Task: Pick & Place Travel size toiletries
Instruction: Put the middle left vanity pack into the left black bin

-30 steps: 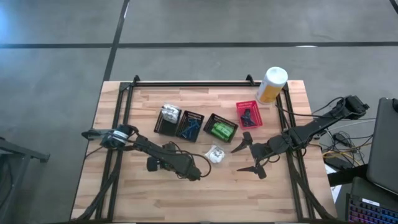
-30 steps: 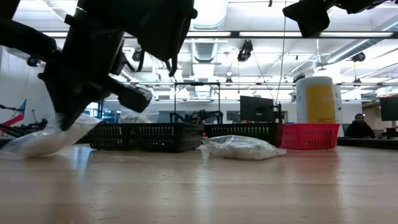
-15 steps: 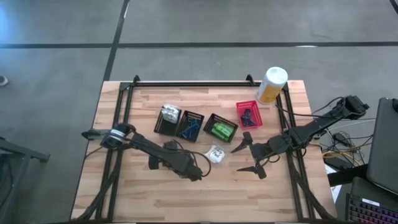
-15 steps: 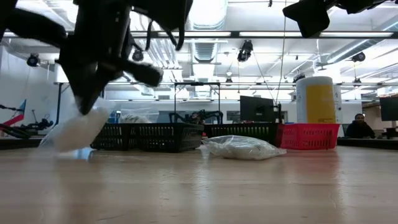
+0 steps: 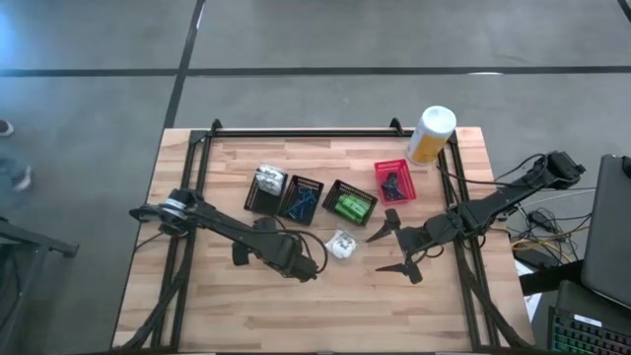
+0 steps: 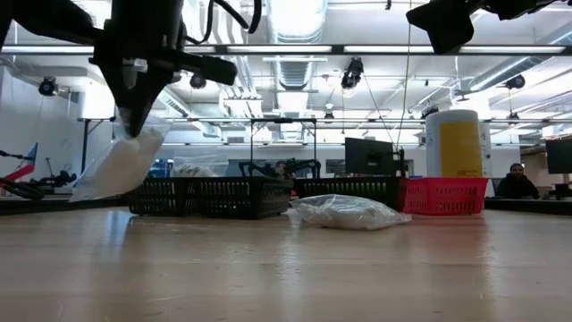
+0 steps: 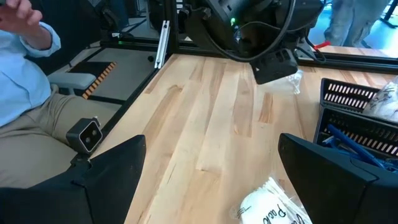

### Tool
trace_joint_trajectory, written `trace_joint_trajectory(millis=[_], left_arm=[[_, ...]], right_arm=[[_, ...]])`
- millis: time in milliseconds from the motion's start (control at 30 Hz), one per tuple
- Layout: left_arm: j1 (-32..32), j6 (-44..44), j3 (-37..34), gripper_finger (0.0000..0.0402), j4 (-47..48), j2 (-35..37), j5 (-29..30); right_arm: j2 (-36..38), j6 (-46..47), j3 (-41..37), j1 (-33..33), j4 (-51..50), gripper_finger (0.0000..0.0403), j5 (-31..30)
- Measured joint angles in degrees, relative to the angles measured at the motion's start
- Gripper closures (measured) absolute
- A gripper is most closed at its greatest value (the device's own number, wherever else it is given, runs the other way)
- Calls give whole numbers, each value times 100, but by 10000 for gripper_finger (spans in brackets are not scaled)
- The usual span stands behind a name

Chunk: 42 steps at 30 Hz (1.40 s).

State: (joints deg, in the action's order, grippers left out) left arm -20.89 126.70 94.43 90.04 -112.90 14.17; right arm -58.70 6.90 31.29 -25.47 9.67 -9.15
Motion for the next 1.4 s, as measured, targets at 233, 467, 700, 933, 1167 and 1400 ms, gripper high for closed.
trace_joint_trajectory(millis=[233,467,700,933,1167,1400], left_arm=[[118,348,40,401,-6,174,183],[134,1085,33,401,-50,515,297],[140,1211,2,401,-70,529,851],[147,1259,44,401,-197,531,759],[179,1267,44,401,-260,549,629],[273,2210,44,401,-260,549,753]], right_arm=[[0,0,-2,2,0,39,2],[-1,0,-2,2,-4,39,0],[0,0,-2,2,-2,39,1],[0,-1,-2,1,-2,39,1],[0,0,-2,0,-2,39,2],[0,0,-2,0,-2,39,1]])
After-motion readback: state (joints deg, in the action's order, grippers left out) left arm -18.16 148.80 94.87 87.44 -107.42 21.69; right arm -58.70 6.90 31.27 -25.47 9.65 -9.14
